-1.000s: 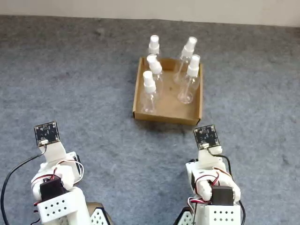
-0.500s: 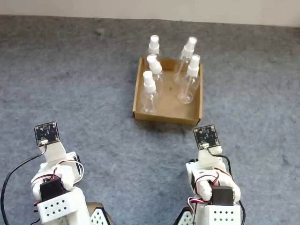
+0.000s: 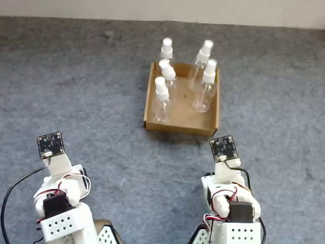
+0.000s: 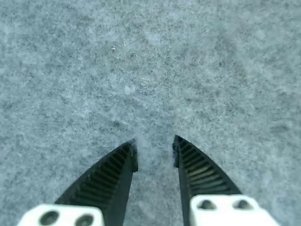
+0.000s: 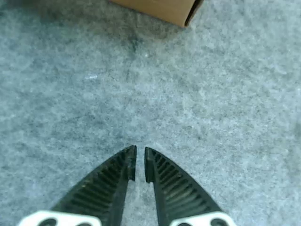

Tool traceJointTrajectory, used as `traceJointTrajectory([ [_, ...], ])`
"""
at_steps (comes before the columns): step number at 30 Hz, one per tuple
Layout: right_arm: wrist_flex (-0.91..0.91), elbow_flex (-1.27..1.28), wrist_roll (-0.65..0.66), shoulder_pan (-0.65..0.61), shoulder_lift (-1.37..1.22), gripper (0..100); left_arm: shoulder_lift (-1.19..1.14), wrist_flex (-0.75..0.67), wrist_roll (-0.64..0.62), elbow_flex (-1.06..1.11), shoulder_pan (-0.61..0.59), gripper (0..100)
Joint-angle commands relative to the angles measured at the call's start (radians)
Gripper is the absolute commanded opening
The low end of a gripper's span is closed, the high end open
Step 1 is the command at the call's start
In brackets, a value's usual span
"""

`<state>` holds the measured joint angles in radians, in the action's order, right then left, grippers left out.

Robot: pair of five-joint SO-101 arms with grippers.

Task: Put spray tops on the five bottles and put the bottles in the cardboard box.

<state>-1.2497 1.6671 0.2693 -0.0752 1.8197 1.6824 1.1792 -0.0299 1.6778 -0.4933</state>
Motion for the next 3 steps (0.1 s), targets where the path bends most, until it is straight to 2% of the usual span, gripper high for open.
traceJointTrajectory([
  [1, -0.007, 0.170, 0.012, 0.010, 0.016, 0.4, 0.008, 0.003, -0.008, 0.025, -0.013, 9],
  [3, -0.007, 0.170, 0.012, 0.010, 0.016, 0.4, 0.008, 0.003, -0.008, 0.025, -0.013, 9],
])
